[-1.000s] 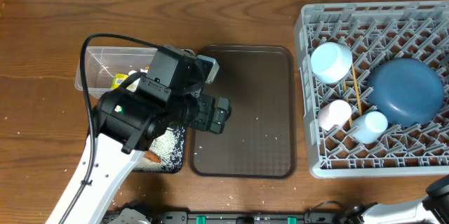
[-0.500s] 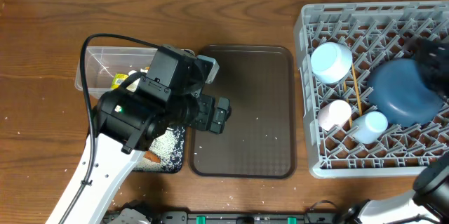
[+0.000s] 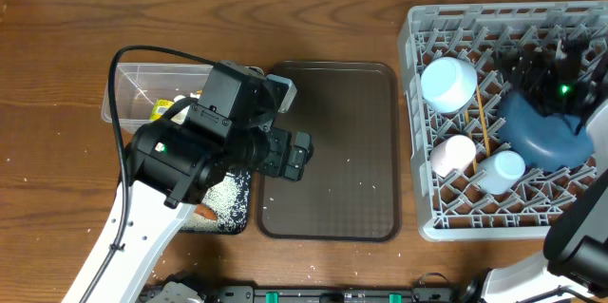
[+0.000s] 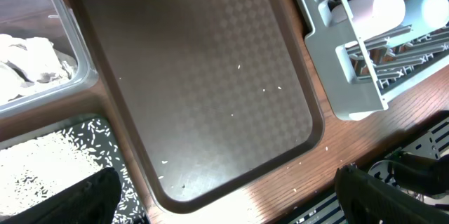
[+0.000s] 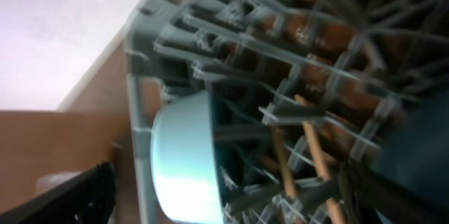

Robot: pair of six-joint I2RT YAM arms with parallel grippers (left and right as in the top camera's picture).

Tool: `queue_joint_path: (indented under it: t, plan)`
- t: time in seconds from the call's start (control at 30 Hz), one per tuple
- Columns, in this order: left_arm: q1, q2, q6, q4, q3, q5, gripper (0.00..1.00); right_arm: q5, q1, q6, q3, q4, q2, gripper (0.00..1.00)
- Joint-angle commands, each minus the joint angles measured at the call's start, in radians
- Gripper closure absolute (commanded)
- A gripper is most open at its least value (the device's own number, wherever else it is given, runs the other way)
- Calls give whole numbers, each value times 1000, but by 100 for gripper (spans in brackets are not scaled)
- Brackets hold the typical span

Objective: Sort waste into correct bins and load items into the dishwasher rack
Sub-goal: 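Lower the blue bowl upside down into the rack's right side, then open the right gripper and lift it off the bowl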

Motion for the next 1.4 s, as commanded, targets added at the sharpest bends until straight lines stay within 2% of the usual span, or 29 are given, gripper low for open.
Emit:
queue_joint_path:
  t: [0.0, 0.1, 0.17, 0.43, 1.37]
  plan:
    - [-2, 4, -1, 0, -5, -13, 0, 328, 58, -145, 145, -133, -43, 1]
    - [-2, 4, -1, 0, -5, -13, 0, 615, 117, -145, 220, -253, -50, 1]
    - [-2, 4, -1, 0, -5, -13, 0, 698, 150, -145, 229, -277, -50, 1]
    - [-2, 4, -1, 0, -5, -13, 0, 704, 211, -145, 222, -292, -50, 1]
    - [-2, 4, -1, 0, -5, -13, 0, 704, 208, -145, 219, -295, -47, 1]
